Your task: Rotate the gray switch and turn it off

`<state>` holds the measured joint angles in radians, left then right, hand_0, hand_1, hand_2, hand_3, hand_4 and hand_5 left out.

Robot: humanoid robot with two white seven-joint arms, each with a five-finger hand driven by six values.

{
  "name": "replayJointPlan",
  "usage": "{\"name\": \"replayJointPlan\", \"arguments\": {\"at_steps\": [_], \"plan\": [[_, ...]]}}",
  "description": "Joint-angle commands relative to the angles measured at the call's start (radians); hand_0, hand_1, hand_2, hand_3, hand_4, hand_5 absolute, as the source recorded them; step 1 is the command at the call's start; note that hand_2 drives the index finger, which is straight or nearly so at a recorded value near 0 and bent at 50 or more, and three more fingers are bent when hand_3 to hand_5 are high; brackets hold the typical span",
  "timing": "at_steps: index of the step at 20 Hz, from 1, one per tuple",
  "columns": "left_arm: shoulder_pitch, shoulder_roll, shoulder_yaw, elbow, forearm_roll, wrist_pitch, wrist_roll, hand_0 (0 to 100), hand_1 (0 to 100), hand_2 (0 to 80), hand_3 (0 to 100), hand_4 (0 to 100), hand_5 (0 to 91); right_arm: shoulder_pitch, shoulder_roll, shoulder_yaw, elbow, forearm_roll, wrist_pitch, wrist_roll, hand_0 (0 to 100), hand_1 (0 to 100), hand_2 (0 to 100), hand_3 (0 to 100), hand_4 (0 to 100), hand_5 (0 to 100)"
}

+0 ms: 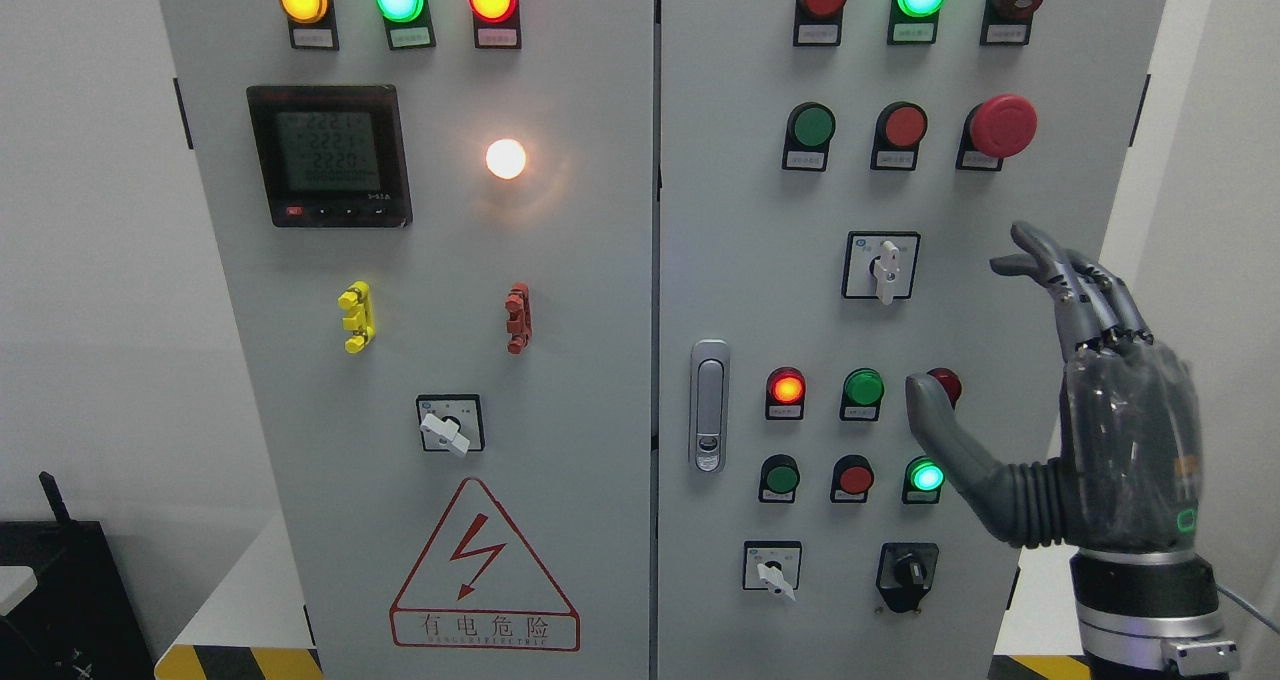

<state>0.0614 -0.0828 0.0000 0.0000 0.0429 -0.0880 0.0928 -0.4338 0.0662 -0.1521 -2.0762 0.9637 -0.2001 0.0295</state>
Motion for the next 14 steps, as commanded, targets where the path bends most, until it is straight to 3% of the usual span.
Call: {"name": "replayJointPlan", "arguments": {"at_steps": [1, 14], "plan": [[0.0, 0.0, -0.002, 0.014, 0.0, 0.001, 0.001, 12, 39, 0.0, 0, 0, 0.0, 0.02, 0.003, -0.026, -0.013, -0.002, -0.007, 0.0, 21, 29, 9, 8, 0, 0], [0.0, 0.0, -0.002, 0.015, 0.0, 0.001, 0.001, 12, 39, 0.0, 0, 0, 0.0, 0.017, 0.003, -0.014, -0.013, -0.002, -0.007, 0.001, 20, 31, 12, 12, 0, 0]]}}
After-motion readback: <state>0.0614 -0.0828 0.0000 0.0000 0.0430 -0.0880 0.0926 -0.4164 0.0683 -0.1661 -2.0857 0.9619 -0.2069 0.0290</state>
